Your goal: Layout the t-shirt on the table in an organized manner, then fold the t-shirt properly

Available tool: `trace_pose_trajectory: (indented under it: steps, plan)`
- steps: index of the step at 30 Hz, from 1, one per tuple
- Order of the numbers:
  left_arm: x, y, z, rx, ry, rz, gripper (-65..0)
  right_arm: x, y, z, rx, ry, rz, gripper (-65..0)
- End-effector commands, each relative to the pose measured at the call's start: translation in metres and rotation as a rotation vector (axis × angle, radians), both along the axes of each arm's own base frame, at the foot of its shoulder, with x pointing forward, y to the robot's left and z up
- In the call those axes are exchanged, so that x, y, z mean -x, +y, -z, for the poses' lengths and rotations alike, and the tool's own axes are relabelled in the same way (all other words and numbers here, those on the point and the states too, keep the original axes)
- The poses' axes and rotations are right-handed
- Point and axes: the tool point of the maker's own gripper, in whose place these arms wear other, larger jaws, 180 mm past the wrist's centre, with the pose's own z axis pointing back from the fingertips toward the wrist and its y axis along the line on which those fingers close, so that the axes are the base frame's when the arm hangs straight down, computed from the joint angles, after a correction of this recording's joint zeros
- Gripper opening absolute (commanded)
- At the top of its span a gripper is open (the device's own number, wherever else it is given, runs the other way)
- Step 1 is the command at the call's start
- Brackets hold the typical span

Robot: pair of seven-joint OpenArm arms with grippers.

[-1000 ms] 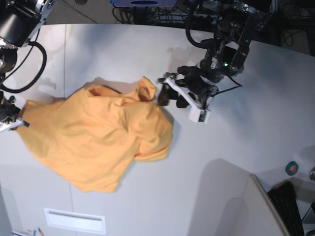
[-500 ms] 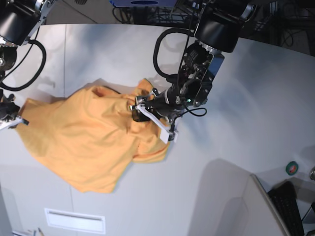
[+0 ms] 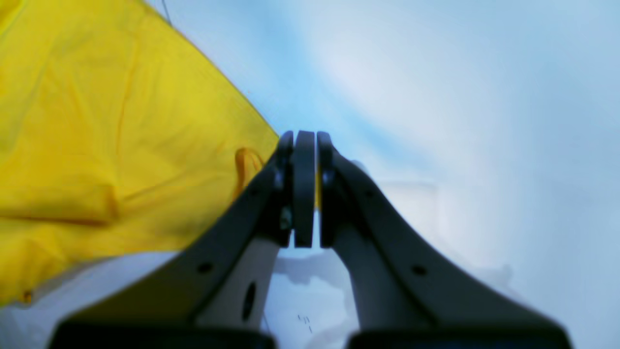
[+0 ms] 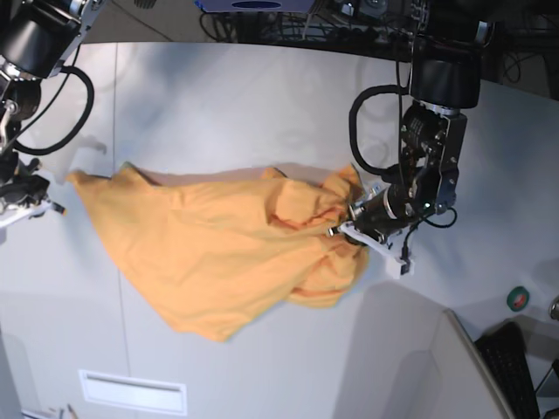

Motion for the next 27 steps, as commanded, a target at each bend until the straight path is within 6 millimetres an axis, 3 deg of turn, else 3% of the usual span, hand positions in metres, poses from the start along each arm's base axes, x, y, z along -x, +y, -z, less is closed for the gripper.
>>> trace_pose_trajectory:
  steps: [1,5,9,13,16,17,20,21,24,27]
  plan:
    - [-0.02,-0.001,-0.025,0.003,-0.067,0.021,-65.0,-0.009,0.004,-0.009,0.013,-0.037,-0.023,-65.0]
    - [-0.025,-0.003,-0.042,-0.016,-0.062,0.072,-65.0,-0.004,0.037,0.001,0.015,-0.005,-0.127,-65.0]
    - [-0.018,-0.003,-0.038,-0.013,-0.013,0.09,-65.0,-0.003,0.058,-0.002,0.004,-0.024,-0.162,-65.0]
    - [-0.005,0.002,-0.03,-0.021,0.006,0.087,-39.3,-0.011,0.065,-0.006,-0.003,-0.04,-0.171,-65.0]
    - [-0.005,0.005,-0.045,-0.028,-0.044,0.09,-21.2,-0.019,0.063,-0.007,-0.012,-0.046,-0.165,-65.0]
    - [-0.005,0.011,-0.053,-0.031,-0.066,0.077,-17.6,-0.022,0.062,-0.009,-0.01,-0.051,-0.163,-61.7]
    - [-0.001,0.033,-0.074,-0.027,-0.131,0.007,-11.2,-0.028,0.063,-0.01,-0.011,-0.057,-0.17,-41.7]
    - [0.004,0.042,-0.078,-0.029,-0.143,-0.017,-10.7,-0.031,0.064,-0.01,-0.017,-0.057,-0.17,-39.3]
    - [0.017,0.059,-0.082,-0.039,-0.155,-0.063,-10.9,-0.033,0.078,0.006,-0.049,-0.014,-0.203,-42.0]
    - [0.04,0.06,-0.069,-0.061,-0.114,-0.047,-10.9,-0.03,0.104,0.016,-0.028,0.029,-0.321,-44.4]
